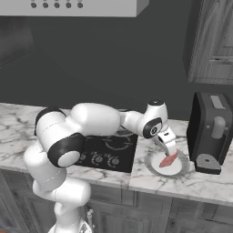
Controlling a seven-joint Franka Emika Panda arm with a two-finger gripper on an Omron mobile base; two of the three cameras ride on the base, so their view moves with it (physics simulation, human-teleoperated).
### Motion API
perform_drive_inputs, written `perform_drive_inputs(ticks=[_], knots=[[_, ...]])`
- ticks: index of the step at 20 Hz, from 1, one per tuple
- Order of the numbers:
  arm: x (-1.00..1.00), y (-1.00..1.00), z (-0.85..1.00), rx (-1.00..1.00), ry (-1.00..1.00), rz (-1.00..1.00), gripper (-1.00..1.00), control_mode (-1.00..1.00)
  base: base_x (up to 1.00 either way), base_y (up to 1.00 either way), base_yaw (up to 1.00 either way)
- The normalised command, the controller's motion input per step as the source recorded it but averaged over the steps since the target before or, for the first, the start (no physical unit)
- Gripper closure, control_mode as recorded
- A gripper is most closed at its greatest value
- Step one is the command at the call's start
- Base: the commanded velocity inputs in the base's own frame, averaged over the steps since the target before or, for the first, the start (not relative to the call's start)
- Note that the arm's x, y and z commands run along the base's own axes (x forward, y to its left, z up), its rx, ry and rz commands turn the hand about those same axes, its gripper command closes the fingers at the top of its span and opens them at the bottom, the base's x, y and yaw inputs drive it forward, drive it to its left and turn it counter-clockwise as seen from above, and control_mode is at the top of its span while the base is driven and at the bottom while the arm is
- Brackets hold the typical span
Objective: Retrieve the frozen meat and place it in the pot on a burner. Then turn the burner on.
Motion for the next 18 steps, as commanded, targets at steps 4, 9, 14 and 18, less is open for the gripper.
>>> perform_drive_inputs(ticks=[4, 9, 14, 18], knots=[[0.0, -0.18, -0.29, 0.0, 0.0, 0.0, -1.0, -1.0, 0.0, 0.0, 0.0], [0.03, -0.13, -0.22, 0.0, 0.0, 0.0, -1.0, -1.0, 0.0, 0.0, 0.0], [0.11, -0.02, -0.15, 0.0, 0.0, 0.02, -1.0, -1.0, 0.0, 0.0, 0.0], [0.12, -0.01, -0.19, 0.0, 0.0, 0.02, -1.0, -1.0, 0.0, 0.0, 0.0]])
